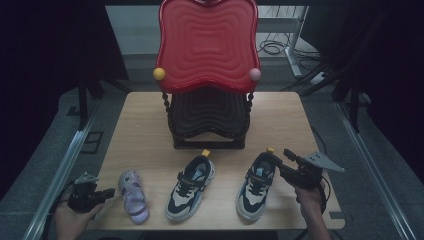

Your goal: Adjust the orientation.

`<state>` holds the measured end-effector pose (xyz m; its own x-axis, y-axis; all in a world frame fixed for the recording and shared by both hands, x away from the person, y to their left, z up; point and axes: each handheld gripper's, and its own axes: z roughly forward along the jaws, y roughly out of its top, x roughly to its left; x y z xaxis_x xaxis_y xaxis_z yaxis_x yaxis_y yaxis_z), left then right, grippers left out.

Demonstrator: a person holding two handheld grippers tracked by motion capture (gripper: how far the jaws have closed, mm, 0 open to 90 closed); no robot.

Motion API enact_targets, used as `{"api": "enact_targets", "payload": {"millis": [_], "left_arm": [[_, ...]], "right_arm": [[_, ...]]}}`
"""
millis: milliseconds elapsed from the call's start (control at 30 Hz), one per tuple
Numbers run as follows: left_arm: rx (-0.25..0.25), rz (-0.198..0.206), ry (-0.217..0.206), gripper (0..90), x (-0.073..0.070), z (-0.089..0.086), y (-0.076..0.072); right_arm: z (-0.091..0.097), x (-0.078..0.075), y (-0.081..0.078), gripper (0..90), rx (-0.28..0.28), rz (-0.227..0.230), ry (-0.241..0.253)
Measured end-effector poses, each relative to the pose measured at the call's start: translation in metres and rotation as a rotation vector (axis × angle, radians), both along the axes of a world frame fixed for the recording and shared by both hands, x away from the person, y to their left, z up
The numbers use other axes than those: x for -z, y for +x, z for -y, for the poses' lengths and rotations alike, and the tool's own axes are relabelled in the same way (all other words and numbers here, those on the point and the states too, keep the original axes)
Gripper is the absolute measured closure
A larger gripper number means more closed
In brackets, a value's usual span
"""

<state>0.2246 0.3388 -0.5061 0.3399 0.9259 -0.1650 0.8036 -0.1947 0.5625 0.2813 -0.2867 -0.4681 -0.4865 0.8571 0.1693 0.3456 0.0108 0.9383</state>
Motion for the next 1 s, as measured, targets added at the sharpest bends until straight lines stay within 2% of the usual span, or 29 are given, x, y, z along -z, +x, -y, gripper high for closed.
{"api": "enact_targets", "payload": {"millis": [100,267,567,700,1000], "left_arm": [[0.003,-0.008,0.004,90.0,0.0,-0.002,0.006],[0.009,-0.034,-0.016,90.0,0.003,-0.005,0.016],[0.022,-0.043,-0.054,90.0,0.002,-0.001,0.028],[0.024,-0.044,-0.052,90.0,0.001,0.001,0.034],[0.041,-0.05,-0.053,90.0,0.001,0.008,0.048]], "right_arm": [[0.0,0.0,0.0,43.1,0.001,-0.001,-0.002],[0.0,0.0,-0.001,42.3,-0.004,0.008,-0.015],[-0.001,-0.001,-0.002,42.2,0.0,0.008,-0.019],[-0.001,-0.001,-0.002,42.0,-0.003,0.011,-0.022],[-0.006,-0.002,-0.005,41.5,-0.034,0.025,-0.061]]}}
